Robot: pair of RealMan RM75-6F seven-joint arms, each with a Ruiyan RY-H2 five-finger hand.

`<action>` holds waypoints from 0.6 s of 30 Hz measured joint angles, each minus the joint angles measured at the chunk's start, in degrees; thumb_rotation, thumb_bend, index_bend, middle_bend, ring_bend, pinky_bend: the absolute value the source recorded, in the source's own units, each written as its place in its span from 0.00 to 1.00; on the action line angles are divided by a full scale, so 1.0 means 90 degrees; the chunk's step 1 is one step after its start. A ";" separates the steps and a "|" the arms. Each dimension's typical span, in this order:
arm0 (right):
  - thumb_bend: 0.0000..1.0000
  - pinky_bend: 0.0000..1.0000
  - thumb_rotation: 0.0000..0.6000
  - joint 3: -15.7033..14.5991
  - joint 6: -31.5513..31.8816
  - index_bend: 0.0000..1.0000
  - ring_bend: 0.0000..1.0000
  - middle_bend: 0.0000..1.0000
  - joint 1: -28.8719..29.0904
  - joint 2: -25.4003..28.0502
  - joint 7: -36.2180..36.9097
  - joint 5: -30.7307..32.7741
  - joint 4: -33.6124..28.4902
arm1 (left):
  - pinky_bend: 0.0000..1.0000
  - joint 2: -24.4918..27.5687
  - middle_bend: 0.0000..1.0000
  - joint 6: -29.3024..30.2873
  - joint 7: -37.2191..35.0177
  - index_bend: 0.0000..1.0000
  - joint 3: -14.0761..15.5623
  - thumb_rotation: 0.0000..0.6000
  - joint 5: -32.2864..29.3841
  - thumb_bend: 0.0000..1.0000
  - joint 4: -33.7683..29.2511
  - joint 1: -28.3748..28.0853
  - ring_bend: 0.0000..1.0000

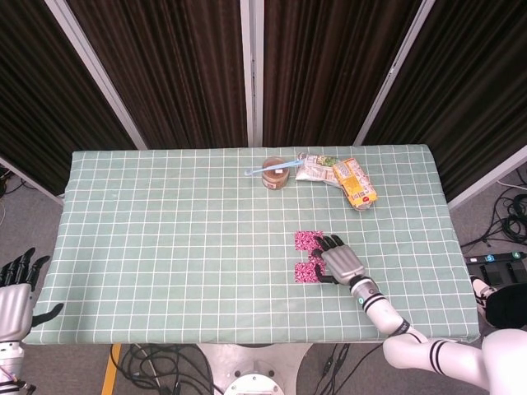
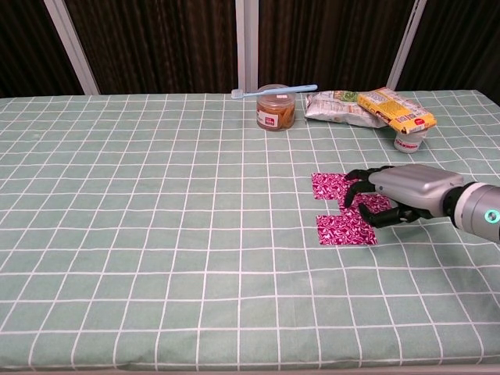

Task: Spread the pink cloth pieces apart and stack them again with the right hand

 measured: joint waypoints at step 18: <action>0.33 0.00 0.34 0.0029 0.0476 0.27 0.00 0.01 -0.0417 0.0714 0.0625 -0.0307 -0.0385 | 0.13 0.0007 0.15 0.0016 0.0036 0.22 -0.0032 1.00 0.0036 0.16 -0.0029 -0.0028 0.11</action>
